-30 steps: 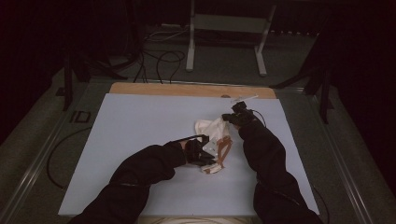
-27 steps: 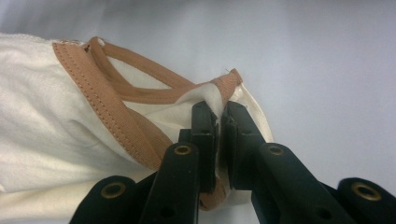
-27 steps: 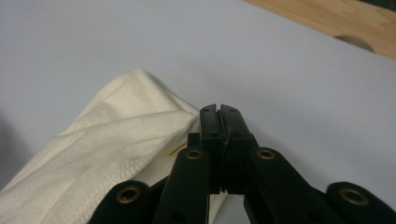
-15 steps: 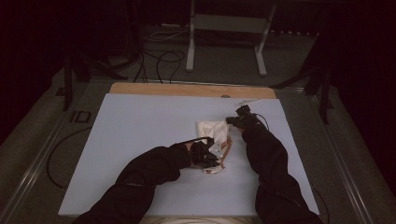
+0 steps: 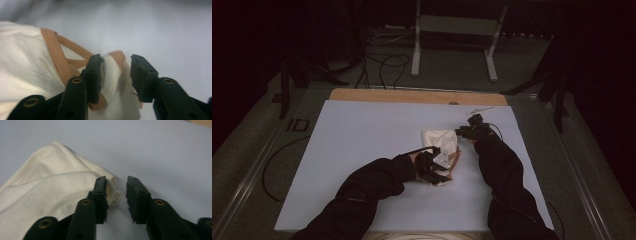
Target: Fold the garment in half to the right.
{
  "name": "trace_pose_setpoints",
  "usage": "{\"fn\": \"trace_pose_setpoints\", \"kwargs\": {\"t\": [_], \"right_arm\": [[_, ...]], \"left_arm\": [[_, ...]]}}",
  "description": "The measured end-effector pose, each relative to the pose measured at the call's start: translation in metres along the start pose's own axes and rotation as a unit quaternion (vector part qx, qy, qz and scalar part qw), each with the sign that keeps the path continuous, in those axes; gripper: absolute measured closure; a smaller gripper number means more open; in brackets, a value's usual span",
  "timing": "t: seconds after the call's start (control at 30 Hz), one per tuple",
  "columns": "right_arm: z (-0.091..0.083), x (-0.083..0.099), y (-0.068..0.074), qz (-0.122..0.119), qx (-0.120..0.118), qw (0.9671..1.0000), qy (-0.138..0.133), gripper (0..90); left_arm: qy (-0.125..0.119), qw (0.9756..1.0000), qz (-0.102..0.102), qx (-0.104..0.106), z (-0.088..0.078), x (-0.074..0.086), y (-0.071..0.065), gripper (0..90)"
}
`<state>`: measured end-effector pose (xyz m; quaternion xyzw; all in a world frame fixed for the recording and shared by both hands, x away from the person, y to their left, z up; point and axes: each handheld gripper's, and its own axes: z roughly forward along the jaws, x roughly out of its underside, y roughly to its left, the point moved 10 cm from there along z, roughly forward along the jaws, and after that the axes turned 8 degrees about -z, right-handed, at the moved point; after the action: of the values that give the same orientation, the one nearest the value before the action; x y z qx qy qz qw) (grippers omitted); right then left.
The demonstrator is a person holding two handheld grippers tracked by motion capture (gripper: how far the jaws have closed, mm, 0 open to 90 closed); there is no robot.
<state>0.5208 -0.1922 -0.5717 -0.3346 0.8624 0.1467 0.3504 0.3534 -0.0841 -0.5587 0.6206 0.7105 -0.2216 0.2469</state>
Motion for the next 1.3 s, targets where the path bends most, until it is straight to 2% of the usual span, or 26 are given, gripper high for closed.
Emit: {"fn": "trace_pose_setpoints", "kwargs": {"t": [0.1, 0.13, 0.17, 0.2, 0.37, 0.43, 0.5, 0.57, 0.63, 0.73, 0.8, 0.83, 0.9, 0.93, 1.0, 1.03, 1.07, 1.1, 1.13, 1.23, 1.27, 1.3], "right_arm": [[-0.005, -0.002, -0.003, 0.001, 0.006, 1.0000, -0.002, 62.8], [-0.005, -0.002, -0.003, 0.001, 0.006, 1.0000, -0.002, 62.8], [-0.008, -0.003, -0.004, 0.002, 0.011, 0.9999, -0.004, 61.8], [-0.015, -0.007, -0.005, 0.002, 0.016, 0.9998, -0.009, 58.3], [-0.029, -0.018, 0.004, -0.006, 0.012, 0.9997, -0.020, 56.1], [-0.034, -0.022, 0.011, -0.007, 0.004, 0.9996, -0.027, 55.7], [-0.039, -0.025, 0.018, -0.009, -0.003, 0.9994, -0.033, 55.1], [-0.042, -0.026, 0.024, -0.013, -0.008, 0.9993, -0.034, 55.1], [-0.043, -0.026, 0.028, -0.016, -0.010, 0.9993, -0.032, 55.6], [-0.041, -0.023, 0.032, -0.017, -0.014, 0.9994, -0.026, 56.9], [-0.039, -0.021, 0.033, -0.018, -0.016, 0.9995, -0.022, 58.0], [-0.037, -0.021, 0.031, -0.017, -0.013, 0.9995, -0.021, 59.9], [-0.033, -0.018, 0.028, -0.006, -0.015, 0.9997, -0.018, 60.7], [-0.033, -0.018, 0.028, -0.006, -0.015, 0.9997, -0.018, 60.7], [-0.025, -0.014, 0.021, 0.013, -0.014, 0.9997, -0.012, 62.3], [-0.023, -0.013, 0.021, 0.018, -0.015, 0.9997, -0.012, 62.3], [-0.023, -0.013, 0.021, 0.018, -0.015, 0.9997, -0.012, 62.3], [-0.018, -0.011, 0.019, 0.025, -0.015, 0.9996, -0.005, 62.2], [-0.016, -0.009, 0.018, 0.028, -0.017, 0.9995, -0.001, 62.1], [-0.009, -0.004, 0.019, 0.039, -0.023, 0.9989, 0.009, 61.7], [-0.008, -0.003, 0.019, 0.040, -0.024, 0.9988, 0.013, 61.7], [-0.008, -0.003, 0.019, 0.040, -0.024, 0.9988, 0.013, 61.7]], "left_arm": [[-0.019, 0.9998, -0.004, -0.003, -0.014, -0.005, -0.002, 52.6], [-0.019, 0.9998, -0.004, -0.003, -0.014, -0.005, -0.002, 50.4], [-0.035, 0.9993, -0.010, -0.007, -0.026, -0.008, -0.002, 50.4], [-0.038, 0.9991, -0.014, -0.009, -0.030, -0.008, -0.002, 43.4], [-0.052, 0.9977, -0.036, -0.023, -0.049, -0.003, 0.003, 28.5], [-0.063, 0.9958, -0.060, -0.027, -0.055, -0.001, 0.005, 22.3], [-0.075, 0.9946, -0.070, -0.016, -0.061, 0.003, 0.005, 15.1], [-0.088, 0.9924, -0.083, -0.022, -0.067, 0.008, 0.007, 8.7], [-0.095, 0.9913, -0.087, -0.027, -0.074, 0.015, 0.008, 1.1], [-0.122, 0.9856, -0.107, -0.049, -0.086, 0.028, 0.011, 0.0], [-0.130, 0.9816, -0.121, -0.070, -0.093, 0.040, 0.015, 0.0], [-0.135, 0.9795, -0.130, -0.074, -0.097, 0.047, 0.016, 0.0], [-0.131, 0.9772, -0.141, -0.089, -0.102, 0.064, 0.017, 0.0], [-0.131, 0.9772, -0.141, -0.089, -0.102, 0.064, 0.017, 0.1], [-0.121, 0.9749, -0.155, -0.104, -0.106, 0.091, 0.013, 0.1], [-0.118, 0.9742, -0.158, -0.110, -0.107, 0.098, 0.011, 0.0], [-0.118, 0.9742, -0.158, -0.110, -0.107, 0.098, 0.011, 0.1], [-0.118, 0.9721, -0.165, -0.118, -0.108, 0.111, 0.009, 0.1], [-0.116, 0.9710, -0.169, -0.122, -0.109, 0.118, 0.007, 0.1], [-0.128, 0.9663, -0.179, -0.134, -0.113, 0.131, 0.004, 0.1], [-0.132, 0.9634, -0.185, -0.142, -0.115, 0.136, 0.003, 0.1], [-0.132, 0.9634, -0.185, -0.142, -0.115, 0.136, 0.003, 0.1]]}}
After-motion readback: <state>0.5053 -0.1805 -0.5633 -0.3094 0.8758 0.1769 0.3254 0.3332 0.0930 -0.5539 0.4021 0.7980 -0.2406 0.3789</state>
